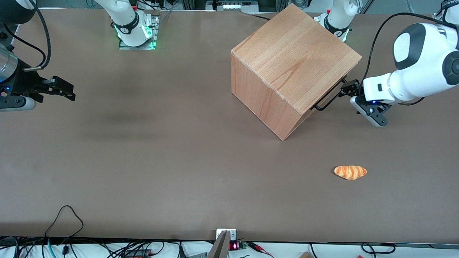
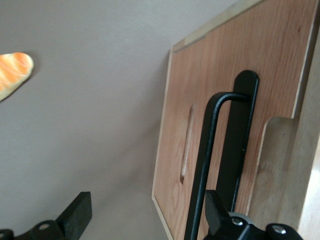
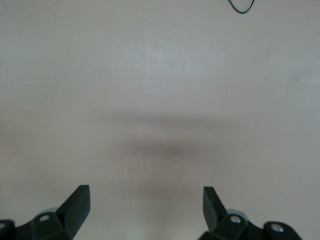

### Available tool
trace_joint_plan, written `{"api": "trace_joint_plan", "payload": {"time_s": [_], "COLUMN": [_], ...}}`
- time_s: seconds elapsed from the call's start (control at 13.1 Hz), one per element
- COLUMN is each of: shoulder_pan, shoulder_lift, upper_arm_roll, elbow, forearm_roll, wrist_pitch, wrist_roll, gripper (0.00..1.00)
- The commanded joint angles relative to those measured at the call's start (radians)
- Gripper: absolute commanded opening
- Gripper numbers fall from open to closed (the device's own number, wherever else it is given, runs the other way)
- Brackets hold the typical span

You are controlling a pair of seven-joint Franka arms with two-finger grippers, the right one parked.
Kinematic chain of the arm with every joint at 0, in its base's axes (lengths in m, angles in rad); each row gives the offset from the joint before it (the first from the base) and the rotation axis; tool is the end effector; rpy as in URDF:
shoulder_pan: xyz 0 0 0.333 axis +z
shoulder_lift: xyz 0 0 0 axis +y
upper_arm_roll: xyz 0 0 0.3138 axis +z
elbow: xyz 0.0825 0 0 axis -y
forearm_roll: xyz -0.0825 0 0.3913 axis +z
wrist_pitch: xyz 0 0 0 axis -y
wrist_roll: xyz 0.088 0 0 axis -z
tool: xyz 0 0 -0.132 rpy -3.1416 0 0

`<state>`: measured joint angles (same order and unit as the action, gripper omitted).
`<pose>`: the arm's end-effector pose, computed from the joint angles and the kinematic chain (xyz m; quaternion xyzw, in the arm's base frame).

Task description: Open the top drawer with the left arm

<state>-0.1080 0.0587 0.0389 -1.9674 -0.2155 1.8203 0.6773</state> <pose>0.5458 -0.0607 0.3984 0.9345 -0.3260 -0.0675 0.1258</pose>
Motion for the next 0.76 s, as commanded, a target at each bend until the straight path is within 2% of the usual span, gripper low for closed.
{"api": "trace_joint_plan", "payload": {"time_s": [0.0, 0.69], "shoulder_pan": [0.002, 0.002], "shoulder_lift": [-0.008, -0.002], "upper_arm_roll": [-0.008, -0.016], "elbow": [-0.015, -0.036], "forearm_roll": [-0.025, -0.027], "wrist_pitch": [0.013, 0.033], "wrist_roll": [0.034, 0.076], "gripper": [1.00, 1.00]}}
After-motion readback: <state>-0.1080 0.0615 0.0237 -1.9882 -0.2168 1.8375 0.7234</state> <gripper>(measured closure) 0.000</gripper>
